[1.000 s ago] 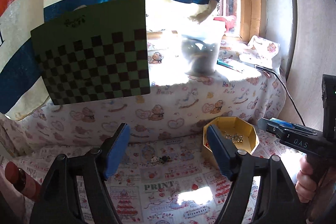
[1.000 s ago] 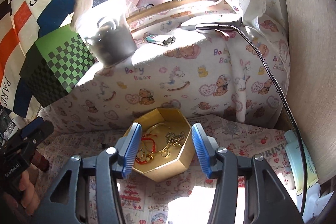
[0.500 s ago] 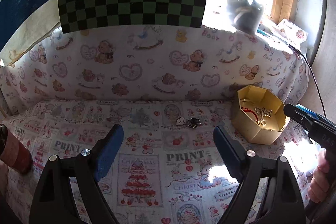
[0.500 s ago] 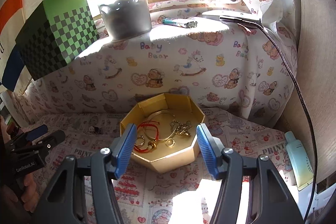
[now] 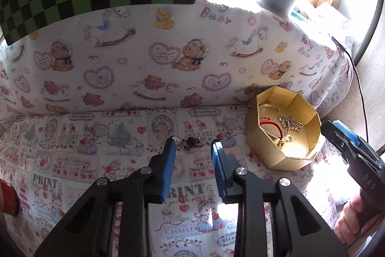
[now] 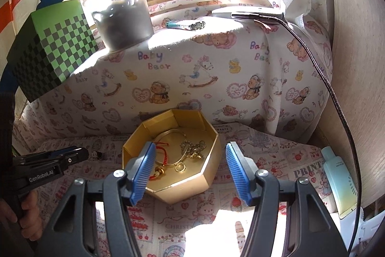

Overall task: Organize jewelry
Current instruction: 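Lower the left tool onto the black bead charm and close on it, then grasp the small white charm with the right tool while the left tool holds its charm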

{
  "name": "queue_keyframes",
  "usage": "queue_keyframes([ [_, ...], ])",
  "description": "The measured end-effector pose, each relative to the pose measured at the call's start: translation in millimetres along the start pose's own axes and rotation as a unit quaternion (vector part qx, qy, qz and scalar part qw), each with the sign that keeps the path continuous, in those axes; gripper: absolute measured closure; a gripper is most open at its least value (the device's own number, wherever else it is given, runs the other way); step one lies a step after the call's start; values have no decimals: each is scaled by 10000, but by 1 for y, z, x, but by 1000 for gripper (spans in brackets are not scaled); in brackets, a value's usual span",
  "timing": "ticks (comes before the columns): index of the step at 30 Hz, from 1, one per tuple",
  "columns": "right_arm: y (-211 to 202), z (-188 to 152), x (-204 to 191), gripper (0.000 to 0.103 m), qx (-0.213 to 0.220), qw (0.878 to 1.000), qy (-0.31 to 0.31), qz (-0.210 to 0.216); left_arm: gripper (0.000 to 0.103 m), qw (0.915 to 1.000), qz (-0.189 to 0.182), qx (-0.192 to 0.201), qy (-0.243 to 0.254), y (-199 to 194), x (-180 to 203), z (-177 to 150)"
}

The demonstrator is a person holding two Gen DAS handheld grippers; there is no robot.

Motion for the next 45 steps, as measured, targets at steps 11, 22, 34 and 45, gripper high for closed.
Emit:
queue_keyframes([
  [11, -4, 0, -4, 45, 71, 9999, -89, -38, 94, 9998, 114, -188, -3, 30, 12, 7],
  [22, -7, 1, 0, 45, 47, 10000, -3, -3, 101, 9991, 261, -324, -10, 39, 5, 7],
  [34, -38, 1, -29, 45, 481, 9983, -327, 15, 101, 9964, 31, 851, -17, -73, -12, -12],
  [45, 17, 11, -132, 51, -566, 9929, -682, 795, 101, 9921, 127, 1071, -640, -60, -85, -17],
])
Point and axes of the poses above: each gripper's, at about its wrist camera, not at the fingertips, and y roughly the way its jaws point, x to its right, z to its top, the point moved 3 cm from there along y, roughly the way its jaws point, and after that the axes turned 2 degrees about z, right-handed, at the moved point
